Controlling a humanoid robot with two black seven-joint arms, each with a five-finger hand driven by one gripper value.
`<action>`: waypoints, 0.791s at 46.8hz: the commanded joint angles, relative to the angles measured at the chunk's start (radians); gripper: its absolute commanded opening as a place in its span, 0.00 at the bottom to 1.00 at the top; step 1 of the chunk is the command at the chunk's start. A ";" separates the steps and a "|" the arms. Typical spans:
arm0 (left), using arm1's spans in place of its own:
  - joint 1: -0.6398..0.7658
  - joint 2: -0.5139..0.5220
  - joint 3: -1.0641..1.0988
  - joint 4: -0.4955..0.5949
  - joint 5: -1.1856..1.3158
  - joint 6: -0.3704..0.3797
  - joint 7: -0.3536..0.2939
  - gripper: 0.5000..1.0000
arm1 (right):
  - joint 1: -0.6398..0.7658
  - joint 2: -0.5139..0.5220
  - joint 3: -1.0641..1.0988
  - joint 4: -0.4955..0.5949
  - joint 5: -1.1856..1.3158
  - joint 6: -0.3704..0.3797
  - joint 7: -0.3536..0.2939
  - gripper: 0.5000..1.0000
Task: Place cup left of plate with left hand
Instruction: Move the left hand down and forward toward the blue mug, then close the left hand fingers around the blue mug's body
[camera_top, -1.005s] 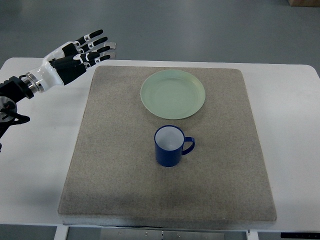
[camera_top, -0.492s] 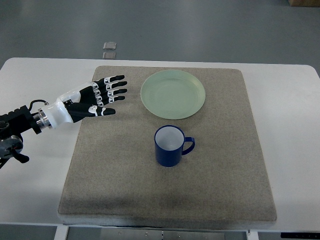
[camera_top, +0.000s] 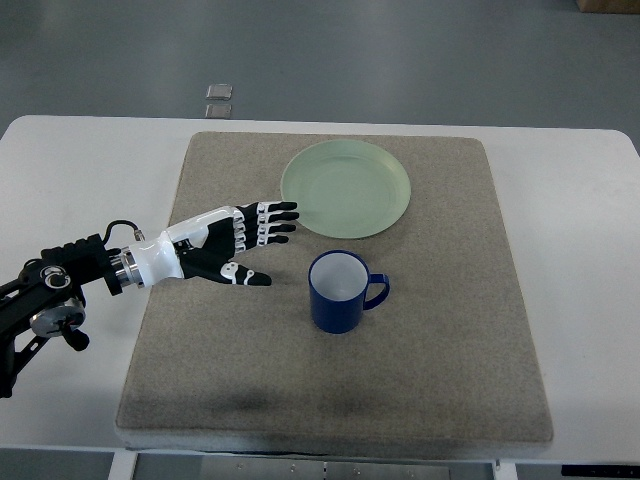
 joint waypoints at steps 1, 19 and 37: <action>-0.001 -0.001 0.005 -0.011 0.002 0.000 0.000 0.99 | 0.000 0.000 0.000 0.000 0.000 0.000 0.000 0.86; -0.010 -0.104 0.036 -0.001 0.094 0.000 0.005 1.00 | 0.000 0.000 0.000 0.000 0.000 0.000 0.000 0.86; -0.020 -0.145 0.036 0.009 0.103 0.000 0.009 0.99 | 0.000 0.000 0.000 0.000 0.000 0.000 0.000 0.86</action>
